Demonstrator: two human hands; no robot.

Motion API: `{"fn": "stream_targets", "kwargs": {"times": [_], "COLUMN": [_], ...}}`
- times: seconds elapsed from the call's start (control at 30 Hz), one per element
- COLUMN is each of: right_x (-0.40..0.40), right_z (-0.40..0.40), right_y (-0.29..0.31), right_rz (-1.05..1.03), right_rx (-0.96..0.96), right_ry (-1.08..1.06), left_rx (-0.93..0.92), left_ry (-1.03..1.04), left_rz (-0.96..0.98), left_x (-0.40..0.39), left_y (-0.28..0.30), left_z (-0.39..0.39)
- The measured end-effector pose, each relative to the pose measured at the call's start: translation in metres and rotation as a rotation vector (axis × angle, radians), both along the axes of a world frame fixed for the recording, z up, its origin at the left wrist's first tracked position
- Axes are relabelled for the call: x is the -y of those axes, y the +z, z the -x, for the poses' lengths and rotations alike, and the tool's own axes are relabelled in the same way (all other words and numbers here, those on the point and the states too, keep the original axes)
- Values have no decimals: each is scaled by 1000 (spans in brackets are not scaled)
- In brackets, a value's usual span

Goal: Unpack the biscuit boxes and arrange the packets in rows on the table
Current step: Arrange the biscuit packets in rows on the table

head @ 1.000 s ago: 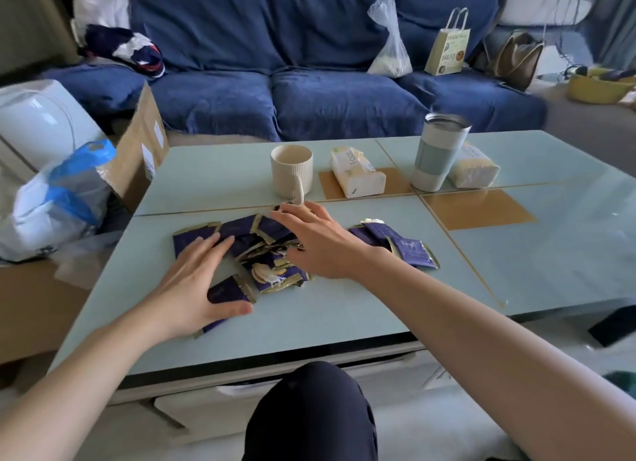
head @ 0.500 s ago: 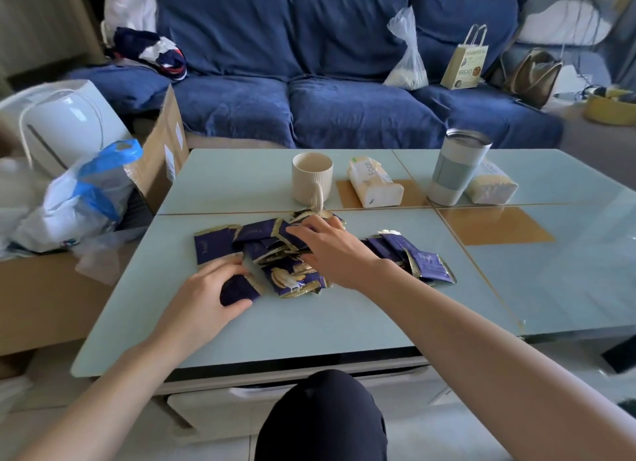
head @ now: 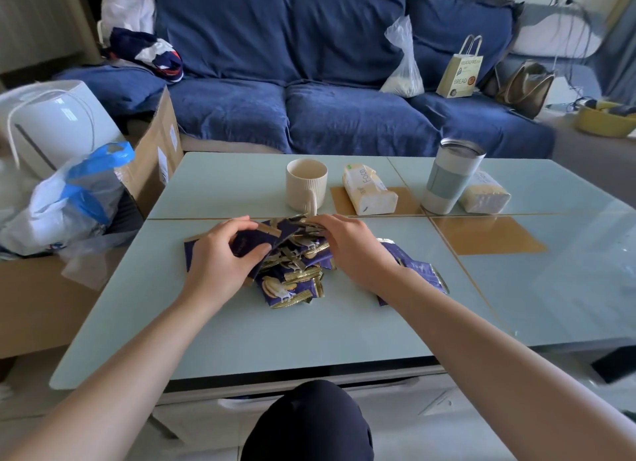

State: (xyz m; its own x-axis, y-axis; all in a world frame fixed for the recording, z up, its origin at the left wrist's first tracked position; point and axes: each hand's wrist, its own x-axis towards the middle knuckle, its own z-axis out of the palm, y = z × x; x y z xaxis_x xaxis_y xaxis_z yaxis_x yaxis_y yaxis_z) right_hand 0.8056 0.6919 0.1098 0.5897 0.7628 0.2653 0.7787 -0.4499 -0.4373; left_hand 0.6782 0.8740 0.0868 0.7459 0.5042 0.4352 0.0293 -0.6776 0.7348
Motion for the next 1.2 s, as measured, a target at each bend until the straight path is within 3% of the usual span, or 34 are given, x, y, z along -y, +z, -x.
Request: {"fn": "stream_targets", "kwargs": {"times": [0.2,0.37,0.47,0.53,0.67,0.87,1.1,1.2], "right_x": [39,44,39,34,16,-10,-22,-24], "right_z": [-14,-9,-6,-5,2,9,0,-3], "right_y": [1,-12,-17,-16,-11,-8,-12,-17], "right_rz": [-68,133,363,447,354,269,433,400], "right_rx": [76,138,170,187,173,196,99,107], "right_ry": [-93,-37,-94,-130,-79,-75,78,82], "left_rx": [-156,-260,-268,-379,-634,-701,-650,-612], "left_ry": [-40,-117,-63,25,54,-22,-75,-69], "left_rz": [-105,-161,-189,-223,-121,-160,-265,-272], "left_x": [-4,-14,-27,-39,-51,-43,-37,-31], "left_y": [-7,-19,-21,-23,-28,-32,-25,-23], "left_z": [-35,-46,-47,-44,-33,-34,-34,-34]}}
